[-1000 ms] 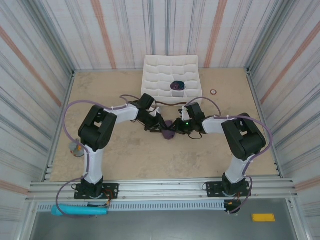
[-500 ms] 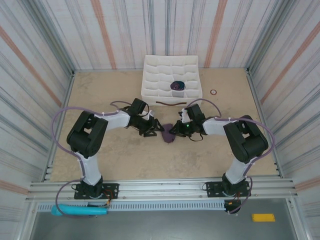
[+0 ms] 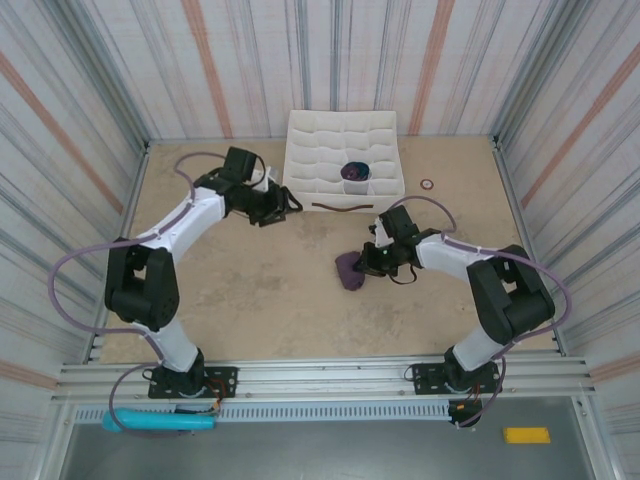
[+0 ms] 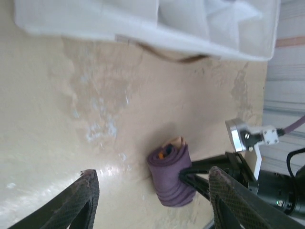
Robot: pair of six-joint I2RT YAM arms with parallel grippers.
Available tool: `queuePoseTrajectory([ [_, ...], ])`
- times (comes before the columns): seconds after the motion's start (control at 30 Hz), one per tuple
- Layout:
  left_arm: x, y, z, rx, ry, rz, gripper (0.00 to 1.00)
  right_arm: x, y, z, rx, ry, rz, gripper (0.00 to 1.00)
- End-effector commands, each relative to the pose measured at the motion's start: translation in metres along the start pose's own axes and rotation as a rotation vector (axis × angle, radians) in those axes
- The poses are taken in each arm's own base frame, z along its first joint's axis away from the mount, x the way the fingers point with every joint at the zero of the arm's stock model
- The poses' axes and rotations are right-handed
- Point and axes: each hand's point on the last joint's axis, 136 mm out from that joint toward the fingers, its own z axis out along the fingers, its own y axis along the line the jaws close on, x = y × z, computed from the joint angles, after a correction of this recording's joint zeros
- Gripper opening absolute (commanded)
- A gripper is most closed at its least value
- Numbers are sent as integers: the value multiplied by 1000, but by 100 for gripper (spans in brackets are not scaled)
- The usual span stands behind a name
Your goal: Roll the socks
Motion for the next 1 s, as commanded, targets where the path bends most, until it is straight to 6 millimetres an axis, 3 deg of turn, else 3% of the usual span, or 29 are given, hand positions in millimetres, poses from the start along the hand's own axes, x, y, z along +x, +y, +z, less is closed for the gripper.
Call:
queuePoseTrajectory([
  [0.0,-15,19,-8,-141,11,74,63,-6,-1,-22,54,-36,-50,0],
  [0.27,-59,51,20,-268,10,91,59,-13,7,-57,69,-105,-88,0],
  [0.53,-85,53,28,-283,-23,86,56,-20,10,-87,82,-168,-102,0],
  [0.57,-85,59,36,-288,-7,75,56,-21,10,-90,84,-175,-105,0],
  [0.73,-94,48,30,-176,-35,10,56,-23,12,-100,94,-199,-112,0],
  [0.77,-96,44,21,-158,-58,-4,55,-23,12,-101,94,-202,-110,0],
  [0.97,-111,56,17,-187,-83,-25,54,-28,14,-108,97,-233,-113,0],
])
